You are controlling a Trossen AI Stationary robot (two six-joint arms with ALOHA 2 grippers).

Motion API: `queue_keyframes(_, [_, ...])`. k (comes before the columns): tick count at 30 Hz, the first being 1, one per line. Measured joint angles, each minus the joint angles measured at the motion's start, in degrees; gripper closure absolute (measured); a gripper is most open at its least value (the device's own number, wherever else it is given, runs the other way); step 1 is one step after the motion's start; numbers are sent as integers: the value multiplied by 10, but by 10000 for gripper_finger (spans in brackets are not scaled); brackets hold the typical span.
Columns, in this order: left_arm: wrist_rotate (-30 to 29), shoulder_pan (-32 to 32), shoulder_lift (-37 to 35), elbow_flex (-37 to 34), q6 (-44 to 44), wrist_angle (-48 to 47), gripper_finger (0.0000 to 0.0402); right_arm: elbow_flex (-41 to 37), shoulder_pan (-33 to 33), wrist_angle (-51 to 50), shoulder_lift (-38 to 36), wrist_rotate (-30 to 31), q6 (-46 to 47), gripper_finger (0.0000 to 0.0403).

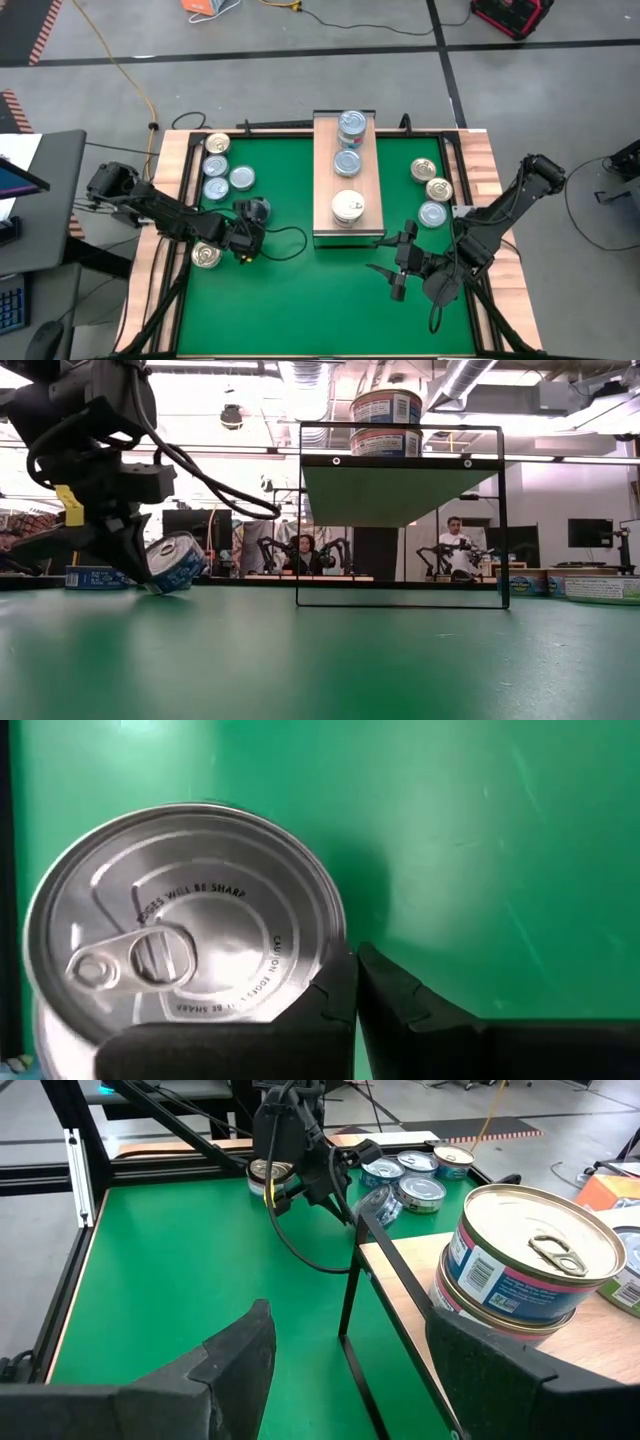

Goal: Stack canned seafood by type on shelf
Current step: Stack the blue tuna can on top of the green tuna can on the shelf

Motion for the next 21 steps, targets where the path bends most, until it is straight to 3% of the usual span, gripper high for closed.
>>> queue_keyframes(11, [30, 0, 0, -5, -41, 0, 401, 0, 0, 0, 0, 0, 0, 117])
queue_keyframes(21, [108, 0, 0, -5, -69, -2, 401, 0, 0, 0, 0, 0, 0, 117])
